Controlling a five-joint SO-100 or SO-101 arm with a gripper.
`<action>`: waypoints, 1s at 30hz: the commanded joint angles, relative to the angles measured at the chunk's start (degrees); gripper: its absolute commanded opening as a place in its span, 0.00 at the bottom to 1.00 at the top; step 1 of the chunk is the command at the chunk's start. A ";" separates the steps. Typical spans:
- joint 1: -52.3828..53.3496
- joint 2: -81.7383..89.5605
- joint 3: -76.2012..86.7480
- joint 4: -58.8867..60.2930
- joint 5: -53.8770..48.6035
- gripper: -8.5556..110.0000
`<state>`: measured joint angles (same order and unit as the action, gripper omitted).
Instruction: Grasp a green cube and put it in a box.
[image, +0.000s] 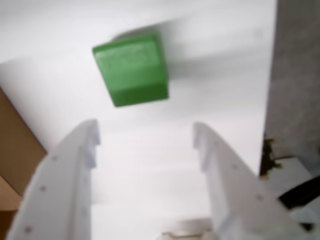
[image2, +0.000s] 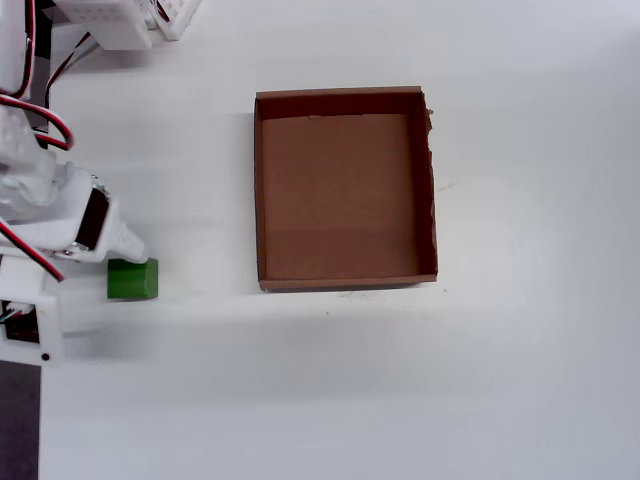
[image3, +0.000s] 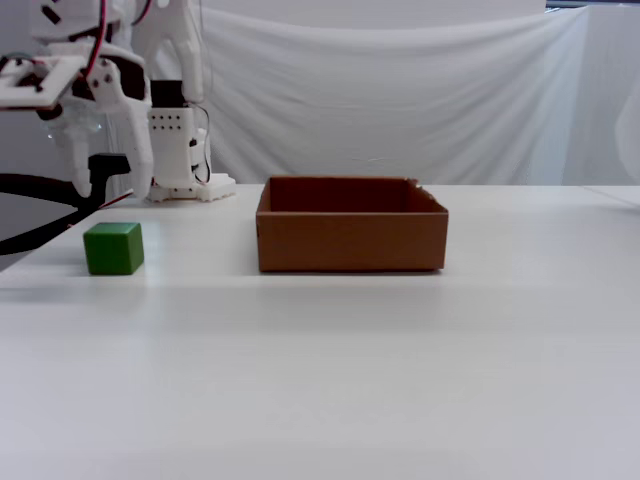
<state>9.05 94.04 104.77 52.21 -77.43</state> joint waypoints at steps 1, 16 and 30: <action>-0.79 -1.14 -4.92 -1.14 -1.41 0.29; -2.72 -6.06 -2.72 -9.32 -1.49 0.29; -2.55 -6.33 -0.35 -8.53 -1.58 0.29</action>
<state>6.42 86.84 104.94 43.42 -77.70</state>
